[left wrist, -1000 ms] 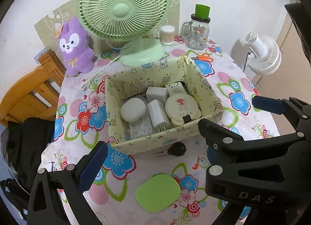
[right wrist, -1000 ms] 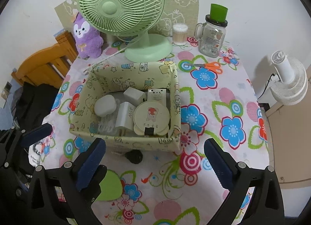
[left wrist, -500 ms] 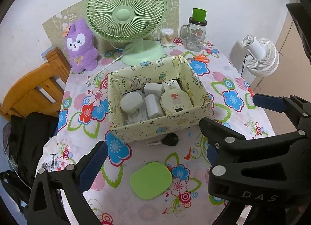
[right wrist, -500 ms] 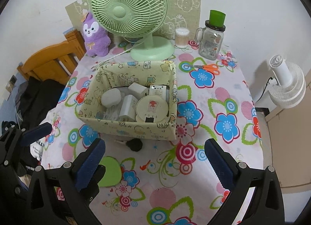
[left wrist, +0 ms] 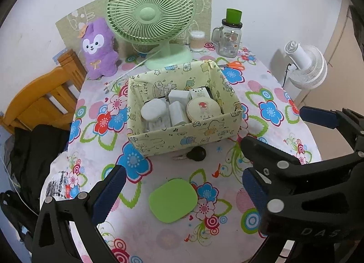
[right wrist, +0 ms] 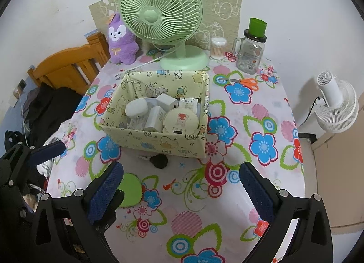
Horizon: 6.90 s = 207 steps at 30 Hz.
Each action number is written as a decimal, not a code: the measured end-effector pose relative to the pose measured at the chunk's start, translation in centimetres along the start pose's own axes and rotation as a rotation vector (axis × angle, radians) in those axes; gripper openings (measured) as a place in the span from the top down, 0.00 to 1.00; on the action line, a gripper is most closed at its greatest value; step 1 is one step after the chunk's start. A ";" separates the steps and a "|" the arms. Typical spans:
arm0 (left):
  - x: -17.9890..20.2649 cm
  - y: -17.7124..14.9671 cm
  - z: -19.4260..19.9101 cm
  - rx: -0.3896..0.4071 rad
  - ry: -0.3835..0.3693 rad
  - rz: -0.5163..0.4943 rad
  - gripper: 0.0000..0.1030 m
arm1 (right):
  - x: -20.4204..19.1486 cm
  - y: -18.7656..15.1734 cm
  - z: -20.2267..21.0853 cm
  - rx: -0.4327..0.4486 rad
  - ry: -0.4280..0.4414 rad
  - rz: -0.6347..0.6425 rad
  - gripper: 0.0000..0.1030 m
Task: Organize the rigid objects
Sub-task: 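Pull both open grippers back from the box toward the green pad and key fob, then lower the left gripper around the green pad while the right gripper approaches the black key fob, then grasp the green pad with the left gripper while the right gripper grasps the black key fob, then lift the green pad with the left gripper while the right gripper lifts the key fob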
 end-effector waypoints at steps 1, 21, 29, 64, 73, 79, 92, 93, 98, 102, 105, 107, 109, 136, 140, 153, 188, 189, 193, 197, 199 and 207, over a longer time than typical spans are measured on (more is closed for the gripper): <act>0.0 -0.1 0.0 0.001 0.001 0.002 0.00 | 0.0 -0.1 0.1 0.002 0.004 0.002 0.00; -0.2 -3.7 -4.4 -0.081 -0.012 0.025 0.00 | -0.2 -3.0 -3.0 -0.042 0.043 0.034 0.01; -0.3 -5.2 -6.9 -0.127 -0.027 0.029 0.00 | 0.1 -4.4 -5.0 -0.079 0.044 0.037 0.04; -1.7 -10.5 -13.6 -0.309 0.073 0.305 0.00 | 1.1 -7.0 -13.4 -0.234 0.017 0.030 0.04; -1.1 -11.5 -13.1 -0.311 0.140 0.409 0.00 | 1.3 -7.0 -14.2 -0.246 0.015 0.025 0.04; 0.1 -11.3 -12.1 -0.281 0.119 0.363 0.07 | 1.1 -7.3 -14.7 -0.254 0.009 0.036 0.04; -1.3 -10.5 -12.7 -0.272 0.076 0.266 0.07 | 0.0 -7.4 -15.7 -0.249 0.009 0.002 0.08; -1.5 -10.5 -12.7 -0.270 0.075 0.259 0.07 | -0.1 -7.2 -15.8 -0.243 0.002 -0.003 0.09; -2.2 -10.2 -13.0 -0.270 0.072 0.216 0.07 | -0.8 -6.1 -16.6 -0.221 -0.009 -0.016 0.12; -3.1 -9.2 -13.5 -0.275 0.057 0.204 0.07 | -2.1 -5.0 -17.6 -0.218 -0.005 -0.020 0.16; -3.9 -8.5 -14.1 -0.275 0.049 0.184 0.07 | -2.9 -4.5 -18.1 -0.213 0.009 -0.012 0.19; -4.3 -8.4 -14.7 -0.273 0.046 0.171 0.07 | -3.6 -4.2 -18.6 -0.211 0.014 -0.006 0.21; -5.0 -8.1 -15.1 -0.270 0.042 0.158 0.07 | -4.3 -3.8 -19.0 -0.203 0.004 0.008 0.22; -6.6 -6.6 -16.9 -0.250 0.010 0.085 0.07 | -7.5 -1.6 -20.8 -0.195 -0.009 0.058 0.62; -5.8 -6.8 -16.3 -0.242 0.010 0.075 0.07 | -7.1 -2.2 -20.4 -0.195 -0.009 0.030 0.62; -2.9 -7.1 -14.4 -0.220 0.002 0.059 0.07 | -3.2 -6.3 -16.7 -0.183 -0.014 -0.023 0.62; -1.0 -5.7 -6.7 -0.126 0.059 0.054 0.07 | -0.6 -5.8 -7.5 -0.113 0.005 -0.021 0.62; -0.9 -5.6 -6.5 -0.127 0.054 0.052 0.07 | -0.6 -5.8 -7.3 -0.111 0.004 -0.021 0.62; -0.8 -5.0 -5.8 -0.119 0.046 0.050 0.07 | -0.4 -5.3 -6.5 -0.098 0.005 -0.027 0.62; -0.7 -4.1 -5.0 -0.098 0.052 0.044 0.07 | -0.3 -4.6 -5.6 -0.079 0.001 -0.028 0.62; -0.7 -3.6 -4.5 -0.086 0.056 0.040 0.07 | -0.3 -4.1 -5.0 -0.070 0.003 -0.025 0.62; -0.9 -2.1 -3.0 -0.055 0.068 0.036 0.07 | -0.4 -2.7 -3.5 -0.040 0.005 -0.019 0.62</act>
Point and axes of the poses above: each gripper's, at about its wrist camera, not at the fingertips, and z roughly against the way its jaws point, x to its right, y to its top, the point moved 10 cm from there along -z, roughly the way its jaws point, and after that the axes turned 7 degrees about y, right-handed, at the moved point
